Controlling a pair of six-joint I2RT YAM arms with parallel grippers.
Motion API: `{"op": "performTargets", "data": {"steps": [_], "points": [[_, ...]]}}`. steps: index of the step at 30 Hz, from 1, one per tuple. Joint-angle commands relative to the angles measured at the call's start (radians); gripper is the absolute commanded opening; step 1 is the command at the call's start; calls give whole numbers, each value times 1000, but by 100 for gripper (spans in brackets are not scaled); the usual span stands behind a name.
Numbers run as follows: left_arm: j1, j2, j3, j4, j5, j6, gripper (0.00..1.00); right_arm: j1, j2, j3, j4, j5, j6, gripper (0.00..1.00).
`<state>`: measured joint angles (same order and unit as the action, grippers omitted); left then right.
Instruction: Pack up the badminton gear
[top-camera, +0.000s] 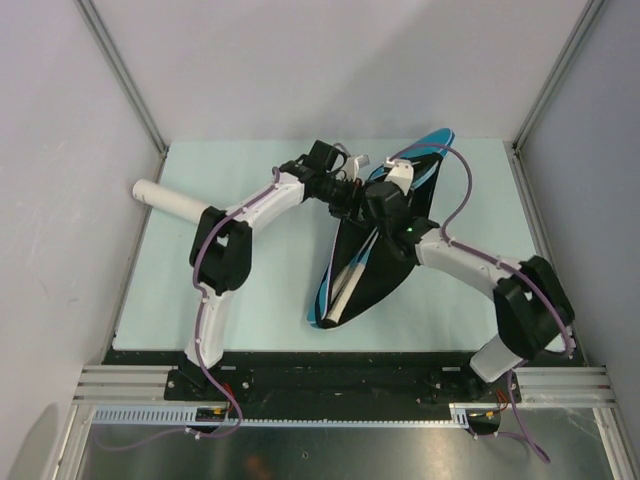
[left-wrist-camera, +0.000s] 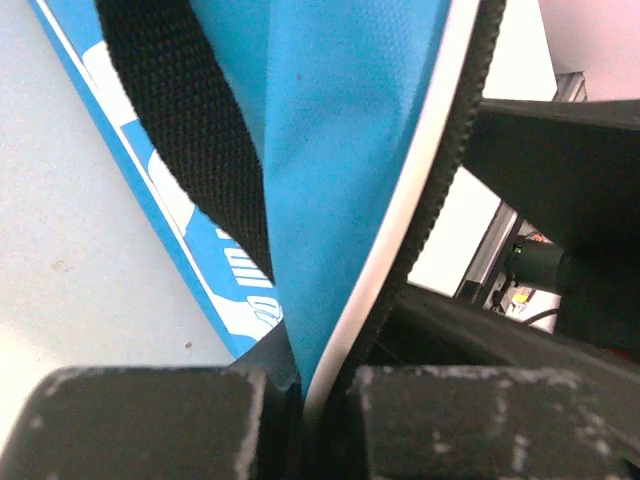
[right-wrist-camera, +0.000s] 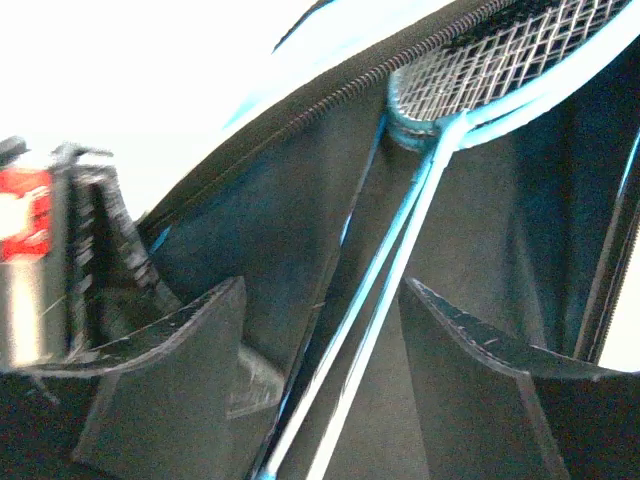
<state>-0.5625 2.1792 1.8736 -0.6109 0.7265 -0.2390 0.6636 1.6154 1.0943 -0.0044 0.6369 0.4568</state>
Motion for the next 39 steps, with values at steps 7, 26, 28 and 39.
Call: {"op": "performTargets", "data": {"steps": [7,26,28,39], "points": [[13,-7,-8,103,102,-72,0,-180,-285,-98,-212,-624,135,73],[12,-61,-76,149,100,-102,0,10,-307,-349,66,-580,425,0],[7,-65,-88,167,113,-120,0,17,-316,-337,15,-507,431,0],[-10,-127,-243,368,169,-290,0,136,-200,-215,-187,-114,433,0]]}}
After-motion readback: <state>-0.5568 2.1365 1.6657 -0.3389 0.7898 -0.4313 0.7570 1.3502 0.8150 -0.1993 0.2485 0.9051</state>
